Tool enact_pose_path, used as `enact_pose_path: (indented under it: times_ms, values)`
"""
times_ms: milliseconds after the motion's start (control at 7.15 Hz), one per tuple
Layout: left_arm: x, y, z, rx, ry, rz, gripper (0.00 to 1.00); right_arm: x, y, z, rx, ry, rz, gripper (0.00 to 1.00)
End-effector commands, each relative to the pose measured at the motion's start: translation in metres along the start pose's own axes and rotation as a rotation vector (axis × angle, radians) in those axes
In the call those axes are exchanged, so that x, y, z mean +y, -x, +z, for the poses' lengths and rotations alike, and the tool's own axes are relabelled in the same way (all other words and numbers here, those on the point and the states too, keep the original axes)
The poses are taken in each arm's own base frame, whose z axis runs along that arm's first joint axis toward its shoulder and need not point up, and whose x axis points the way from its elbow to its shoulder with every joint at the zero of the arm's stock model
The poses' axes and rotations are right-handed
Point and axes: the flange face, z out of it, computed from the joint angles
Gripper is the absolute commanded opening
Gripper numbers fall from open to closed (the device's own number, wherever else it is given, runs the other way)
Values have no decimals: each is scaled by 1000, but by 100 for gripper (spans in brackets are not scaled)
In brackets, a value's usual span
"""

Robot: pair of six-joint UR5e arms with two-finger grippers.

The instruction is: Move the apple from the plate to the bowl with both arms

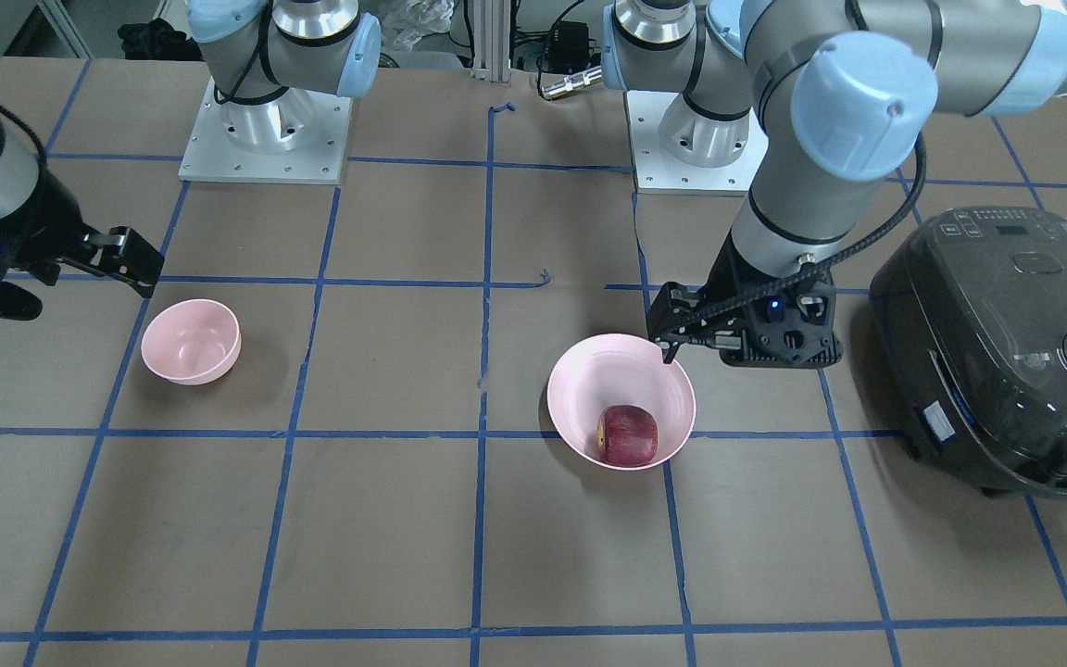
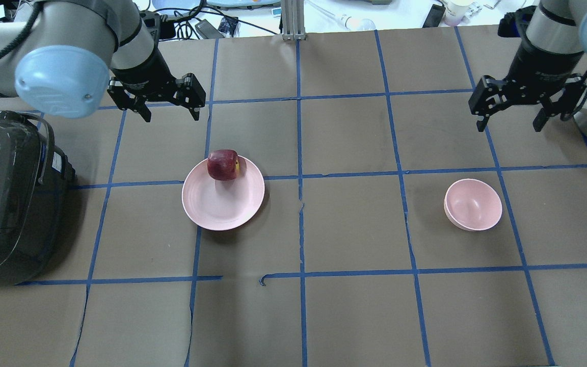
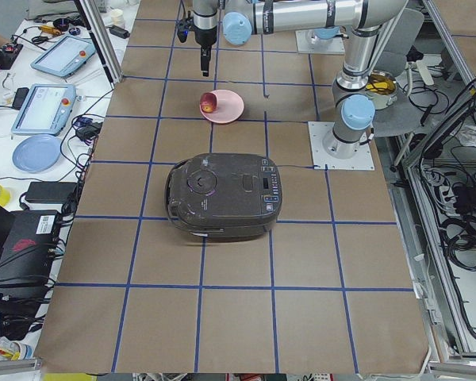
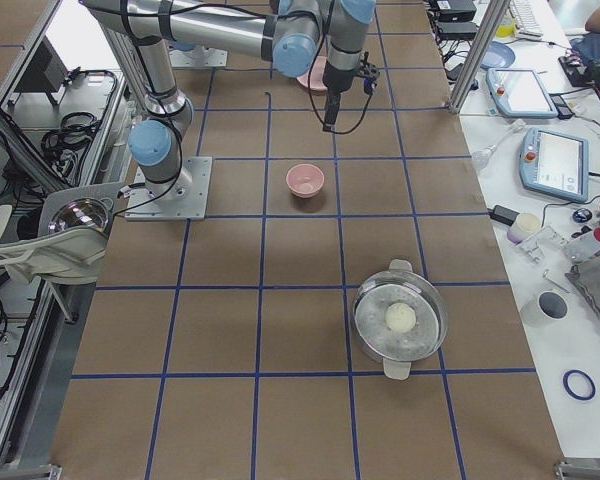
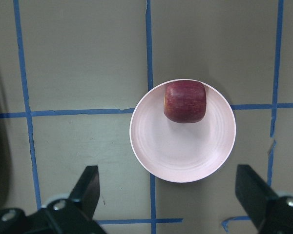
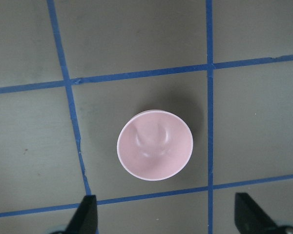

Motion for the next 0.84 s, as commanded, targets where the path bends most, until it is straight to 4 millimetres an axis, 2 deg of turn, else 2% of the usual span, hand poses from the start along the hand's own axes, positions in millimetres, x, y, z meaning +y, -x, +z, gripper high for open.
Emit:
enact_pose_path:
  times_ms: [0,140,280,419,559,699]
  values:
    - [-1,-17,79,-5,-38,31,100,-17,-54,76,-77,43,-80,100]
    - [-1,-19,103,-9,-4,39,100,-17,-54,111,-77,46,-83,100]
    - [-7,-23,122,-9,0,39,100,-9,-55,145,-93,86,-88,100]
    - [-10,-28,139,-9,10,47,100,-4,-60,163,-89,79,-76,100]
    - [-11,-34,151,-10,17,51,100,-7,-57,197,-103,107,-74,100]
    - [-10,-43,159,-11,21,33,100,-6,-57,212,-91,116,-77,100]
